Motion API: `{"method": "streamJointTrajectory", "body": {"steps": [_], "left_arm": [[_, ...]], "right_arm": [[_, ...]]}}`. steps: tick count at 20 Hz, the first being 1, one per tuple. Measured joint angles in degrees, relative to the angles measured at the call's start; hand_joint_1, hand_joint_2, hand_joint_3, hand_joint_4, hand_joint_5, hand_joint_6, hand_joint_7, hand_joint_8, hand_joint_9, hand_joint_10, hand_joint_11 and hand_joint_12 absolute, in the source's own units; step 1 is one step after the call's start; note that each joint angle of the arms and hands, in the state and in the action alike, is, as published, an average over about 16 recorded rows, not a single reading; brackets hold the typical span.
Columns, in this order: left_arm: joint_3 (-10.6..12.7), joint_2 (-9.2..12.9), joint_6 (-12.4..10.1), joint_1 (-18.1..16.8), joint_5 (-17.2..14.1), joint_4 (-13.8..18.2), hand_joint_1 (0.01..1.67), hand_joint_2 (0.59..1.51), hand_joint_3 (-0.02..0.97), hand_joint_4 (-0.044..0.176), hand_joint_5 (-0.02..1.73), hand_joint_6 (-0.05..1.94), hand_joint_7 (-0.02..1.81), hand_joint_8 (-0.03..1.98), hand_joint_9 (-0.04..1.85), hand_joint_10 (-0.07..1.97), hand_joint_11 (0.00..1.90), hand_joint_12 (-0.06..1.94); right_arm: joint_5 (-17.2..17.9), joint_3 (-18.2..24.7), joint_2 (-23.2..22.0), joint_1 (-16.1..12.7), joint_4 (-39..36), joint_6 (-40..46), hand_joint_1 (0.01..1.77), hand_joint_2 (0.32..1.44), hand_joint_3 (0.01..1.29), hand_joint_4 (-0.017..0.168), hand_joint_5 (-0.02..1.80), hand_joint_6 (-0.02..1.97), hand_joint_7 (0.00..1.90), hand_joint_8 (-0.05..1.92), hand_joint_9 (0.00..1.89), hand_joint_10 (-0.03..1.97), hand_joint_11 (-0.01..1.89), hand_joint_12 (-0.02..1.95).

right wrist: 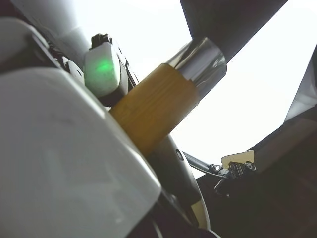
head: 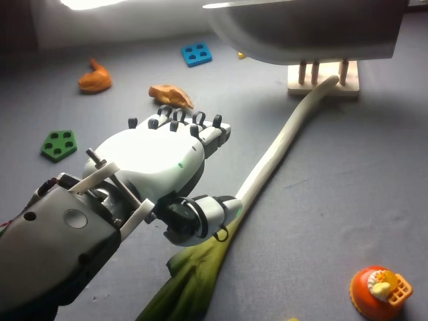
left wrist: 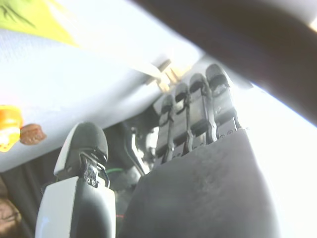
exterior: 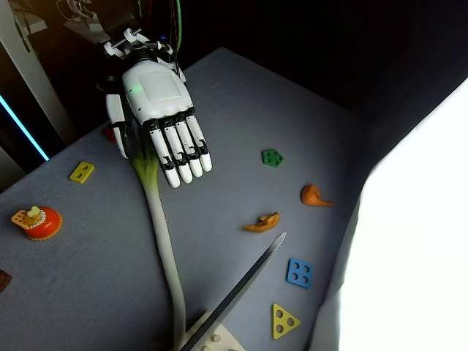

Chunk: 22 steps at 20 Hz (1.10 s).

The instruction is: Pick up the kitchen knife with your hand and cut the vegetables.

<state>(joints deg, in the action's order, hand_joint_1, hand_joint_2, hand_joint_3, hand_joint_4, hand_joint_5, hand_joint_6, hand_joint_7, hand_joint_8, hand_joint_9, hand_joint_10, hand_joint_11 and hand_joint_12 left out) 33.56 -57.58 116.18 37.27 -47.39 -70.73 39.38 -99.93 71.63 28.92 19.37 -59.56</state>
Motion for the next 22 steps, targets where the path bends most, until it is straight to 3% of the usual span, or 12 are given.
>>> {"method": "streamJointTrajectory", "body": {"steps": [8,14,19,22], "left_arm": [[0.0,0.0,0.3,0.0,0.1,0.1,0.43,1.315,-0.007,0.016,0.13,0.01,0.17,0.01,0.13,0.02,0.02,0.46],[0.0,0.0,0.5,0.0,0.1,0.3,0.43,1.315,-0.007,0.02,0.12,0.01,0.16,0.01,0.12,0.02,0.02,0.44],[0.0,0.0,0.6,0.0,0.2,0.5,0.43,1.315,-0.007,0.013,0.11,0.01,0.14,0.01,0.11,0.02,0.02,0.48],[-0.1,0.0,0.6,0.0,0.2,0.5,0.43,1.315,-0.007,0.01,0.1,0.01,0.12,0.01,0.11,0.02,0.02,0.5]], "right_arm": [[1.7,-3.8,2.6,2.9,0.2,2.6,1.6,0.64,0.93,0.164,1.41,1.9,1.54,1.9,1.62,1.9,1.69,1.91],[3.7,-7.6,5.2,4.8,0.5,5.0,1.58,0.68,0.81,0.163,1.37,1.9,1.52,1.9,1.59,1.9,1.67,1.91],[6.1,-9.9,6.8,5.8,0.9,6.4,1.46,0.74,0.77,0.112,1.17,1.82,1.34,1.86,1.41,1.9,1.47,1.9],[7.5,-10.7,7.4,6.2,0.9,6.9,1.38,0.81,0.66,0.083,1.03,1.73,1.19,1.8,1.22,1.9,1.27,1.9]]}}
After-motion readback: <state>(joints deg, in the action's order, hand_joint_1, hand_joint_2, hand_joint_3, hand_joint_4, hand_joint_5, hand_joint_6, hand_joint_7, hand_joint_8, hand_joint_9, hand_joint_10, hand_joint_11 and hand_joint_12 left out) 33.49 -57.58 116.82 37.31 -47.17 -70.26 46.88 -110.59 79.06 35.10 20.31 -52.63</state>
